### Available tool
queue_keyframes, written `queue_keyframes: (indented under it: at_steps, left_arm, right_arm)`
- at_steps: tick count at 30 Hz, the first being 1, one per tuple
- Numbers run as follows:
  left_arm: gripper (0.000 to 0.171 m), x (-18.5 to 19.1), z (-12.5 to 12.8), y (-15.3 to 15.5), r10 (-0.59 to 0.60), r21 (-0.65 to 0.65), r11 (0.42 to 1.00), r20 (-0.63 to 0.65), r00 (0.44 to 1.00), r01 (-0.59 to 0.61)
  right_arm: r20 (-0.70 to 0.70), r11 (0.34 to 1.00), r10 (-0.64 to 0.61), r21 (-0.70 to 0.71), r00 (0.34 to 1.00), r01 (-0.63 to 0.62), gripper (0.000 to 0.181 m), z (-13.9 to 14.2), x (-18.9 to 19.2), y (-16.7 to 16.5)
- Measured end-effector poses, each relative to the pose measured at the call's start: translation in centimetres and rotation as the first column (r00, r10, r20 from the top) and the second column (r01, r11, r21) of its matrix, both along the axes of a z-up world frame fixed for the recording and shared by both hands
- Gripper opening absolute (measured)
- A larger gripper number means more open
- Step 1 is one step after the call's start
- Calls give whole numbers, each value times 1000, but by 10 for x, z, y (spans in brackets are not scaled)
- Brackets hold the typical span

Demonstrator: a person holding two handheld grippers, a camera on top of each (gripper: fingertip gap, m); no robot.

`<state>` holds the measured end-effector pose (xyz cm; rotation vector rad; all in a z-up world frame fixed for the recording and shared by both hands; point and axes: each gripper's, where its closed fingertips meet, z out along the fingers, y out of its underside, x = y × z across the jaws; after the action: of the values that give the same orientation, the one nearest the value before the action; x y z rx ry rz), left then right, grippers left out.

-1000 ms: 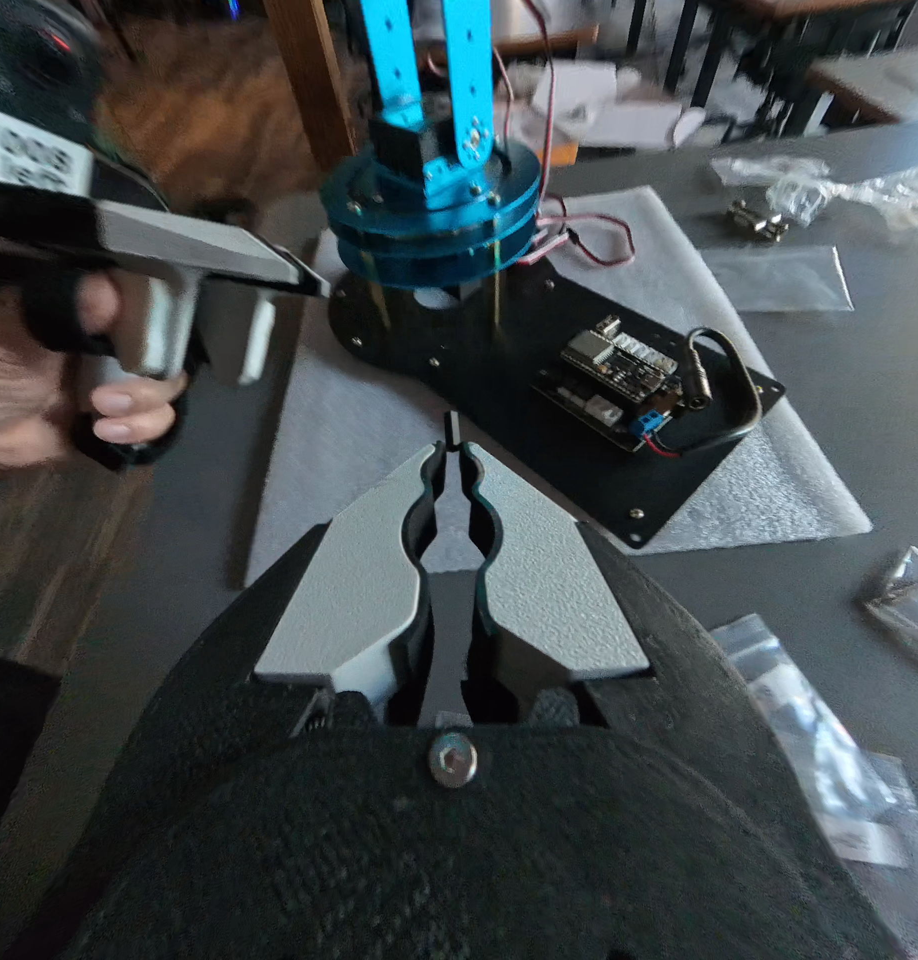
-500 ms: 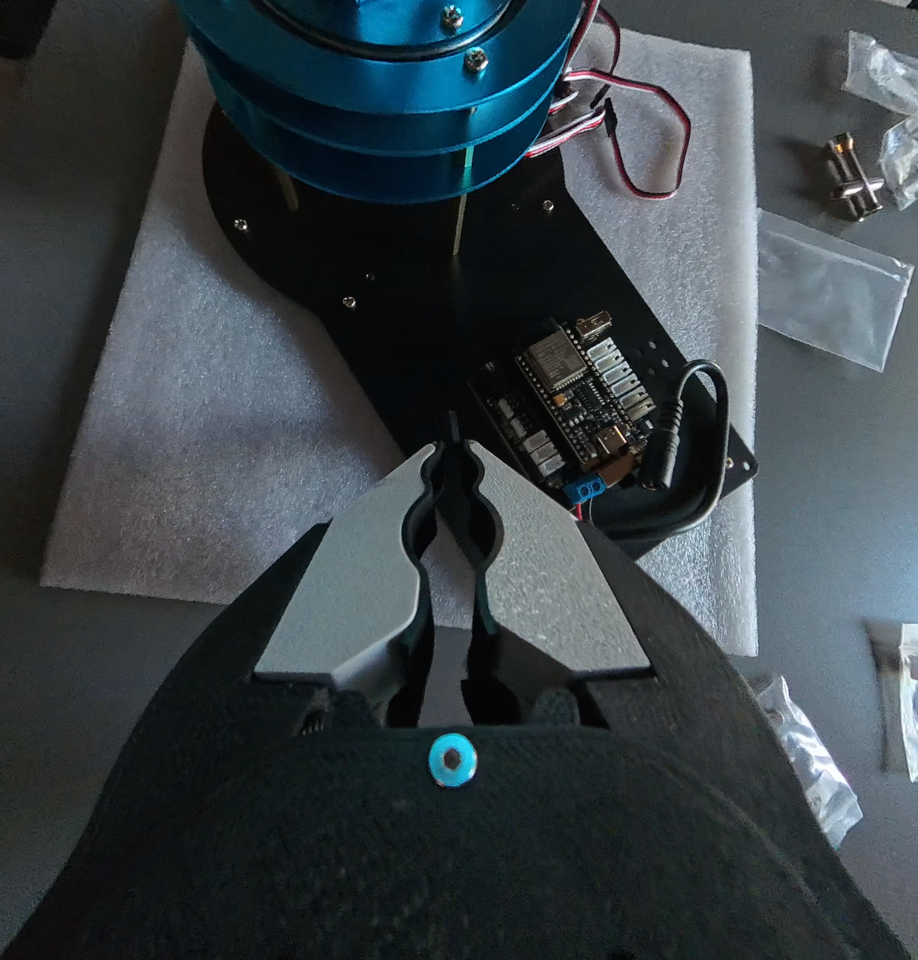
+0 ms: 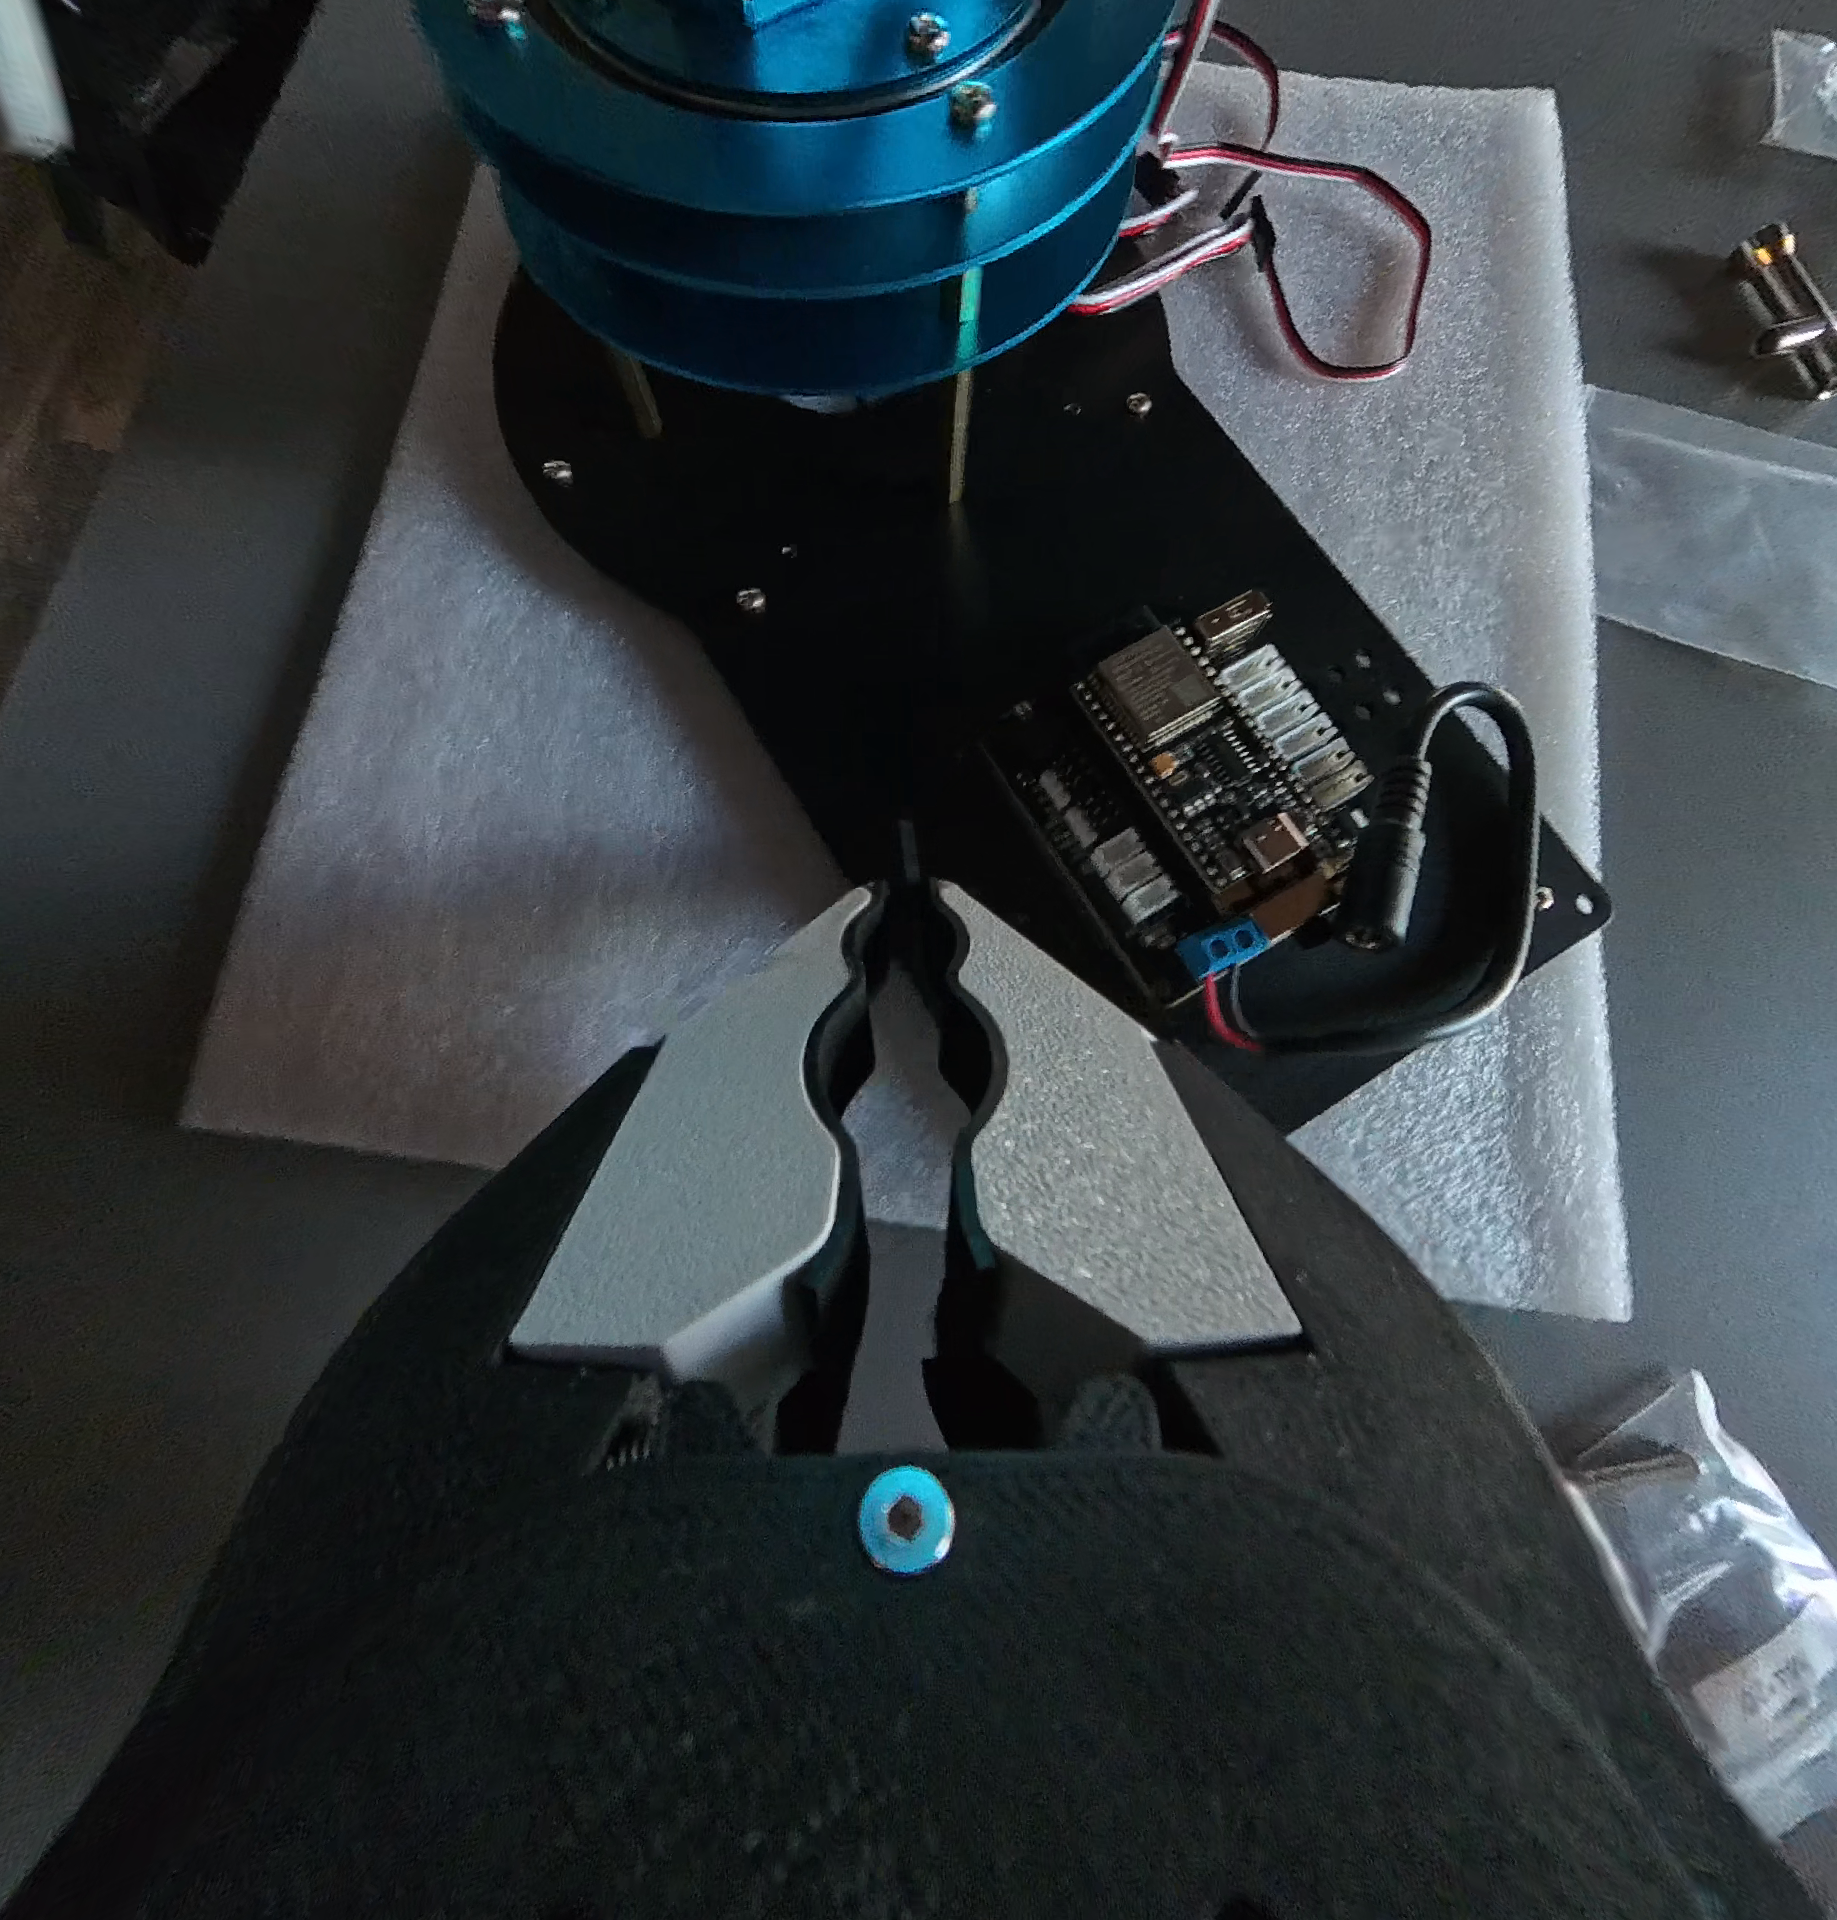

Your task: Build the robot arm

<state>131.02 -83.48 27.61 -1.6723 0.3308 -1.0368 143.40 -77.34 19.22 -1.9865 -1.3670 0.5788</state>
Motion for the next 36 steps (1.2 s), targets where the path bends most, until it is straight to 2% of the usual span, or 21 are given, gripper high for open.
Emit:
queue_keyframes:
  at_steps: [7,14,18,22,25,26,31,33,36]
  left_arm:
    - [5,13,-3,1,-41,-4,999,-35,999,41]
    - [5,10,2,5,-30,18,999,-67,997,32]
    - [4,-19,11,5,87,42,996,-88,992,-83]
    - [6,-81,14,17,282,81,959,-178,943,-271]
    - [8,-123,17,38,362,116,932,-261,895,-343]
    - [9,-134,23,48,376,126,926,-254,891,-355]
    - [16,-154,74,117,300,223,938,-149,942,-264]
    - [16,-155,94,154,205,284,944,-111,972,-167]
    - [18,-141,109,209,-68,315,944,-109,992,99]
  right_arm:
    - [-50,998,-48,28,998,50,4,5,19,-16]
    - [-105,999,-42,5,994,43,4,5,9,-23]
    - [-89,999,-42,16,995,44,4,3,5,-29]
    - [-166,996,-88,-2,982,89,4,13,8,-34]
    - [-232,989,-149,-18,961,149,4,25,14,-33]
    - [-241,984,-179,-21,954,179,4,27,16,-32]
    - [-260,942,-319,23,912,336,4,39,28,-29]
    - [-291,916,-371,43,882,399,4,44,29,-20]
    - [-389,842,-487,27,782,538,4,63,27,-4]
